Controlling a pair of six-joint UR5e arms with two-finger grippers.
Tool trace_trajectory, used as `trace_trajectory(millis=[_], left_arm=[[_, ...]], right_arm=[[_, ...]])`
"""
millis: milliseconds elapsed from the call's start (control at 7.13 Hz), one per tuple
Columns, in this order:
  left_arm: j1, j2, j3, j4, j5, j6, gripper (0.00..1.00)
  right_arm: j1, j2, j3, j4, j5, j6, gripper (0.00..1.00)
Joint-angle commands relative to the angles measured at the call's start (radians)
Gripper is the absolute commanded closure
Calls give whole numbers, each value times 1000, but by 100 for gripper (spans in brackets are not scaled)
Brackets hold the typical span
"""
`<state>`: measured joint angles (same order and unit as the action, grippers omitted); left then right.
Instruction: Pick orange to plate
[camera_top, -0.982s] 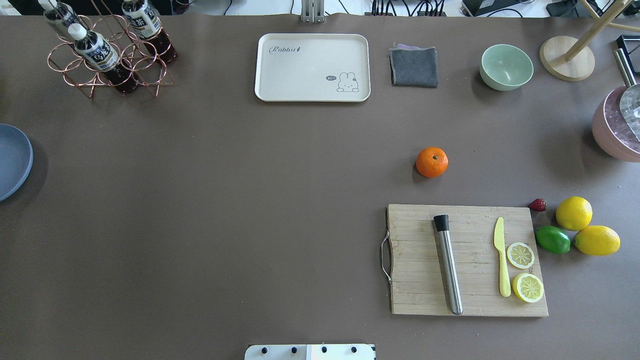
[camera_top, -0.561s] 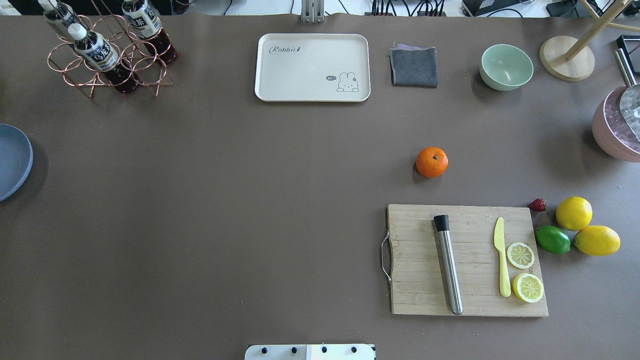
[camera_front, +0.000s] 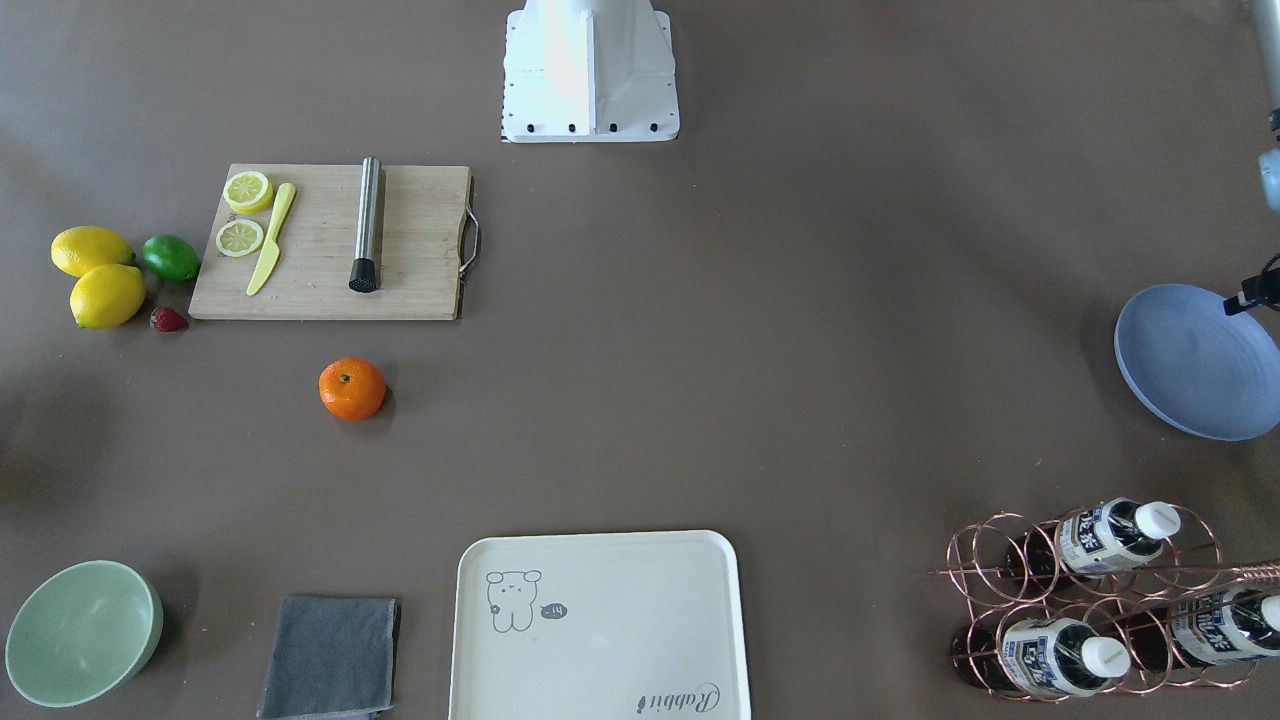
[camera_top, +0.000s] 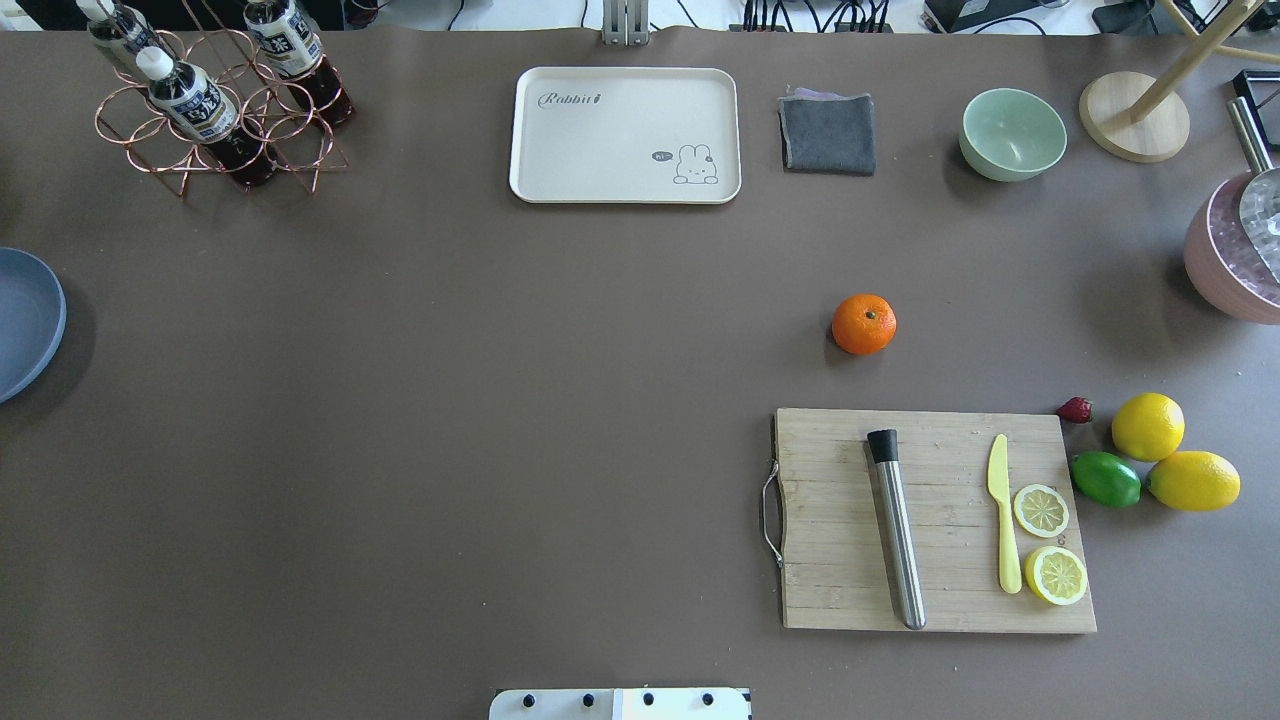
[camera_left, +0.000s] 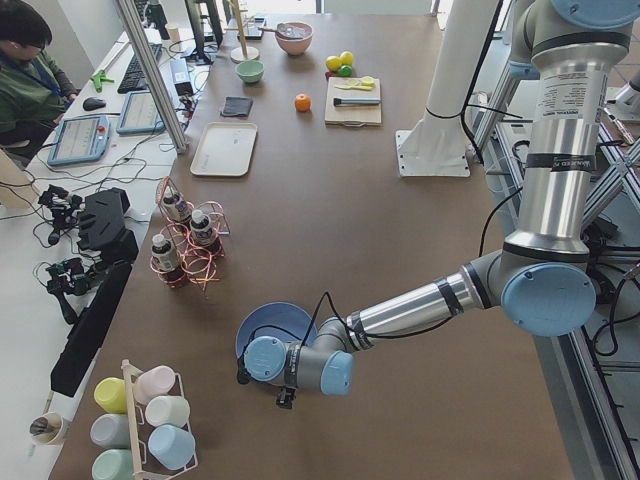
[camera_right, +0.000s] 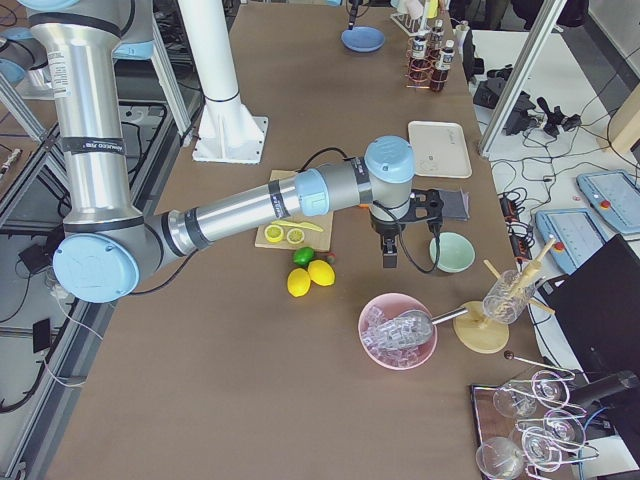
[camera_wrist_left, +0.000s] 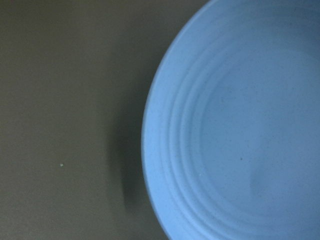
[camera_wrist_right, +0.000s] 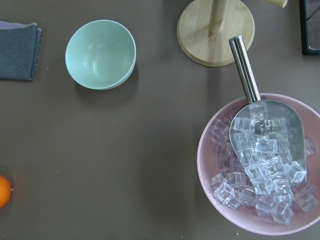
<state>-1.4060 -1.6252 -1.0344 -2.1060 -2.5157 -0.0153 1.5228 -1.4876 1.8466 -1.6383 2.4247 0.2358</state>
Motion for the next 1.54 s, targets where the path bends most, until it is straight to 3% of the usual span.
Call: trace_trajectory(millis=[0, 140, 280, 421, 1262, 1402], left_arm=[[16, 1, 14, 3, 0, 0, 2], [16, 2, 16, 3, 0, 0, 8], [16, 2, 16, 3, 0, -53, 82], [16, 1, 16, 4, 2, -60, 100], [15, -12, -22, 4, -50, -69, 100], [3, -15, -56, 65, -134, -69, 100]], right_arm=[[-1, 15, -3, 0, -1, -1, 0], [-3, 23, -3, 0, -2, 0, 0], [-3, 26, -1, 0, -3, 0, 0], [-3, 26, 3, 0, -1, 0, 0], [-1, 23, 8, 0, -1, 0, 0], [-1, 27, 8, 0, -1, -3, 0]])
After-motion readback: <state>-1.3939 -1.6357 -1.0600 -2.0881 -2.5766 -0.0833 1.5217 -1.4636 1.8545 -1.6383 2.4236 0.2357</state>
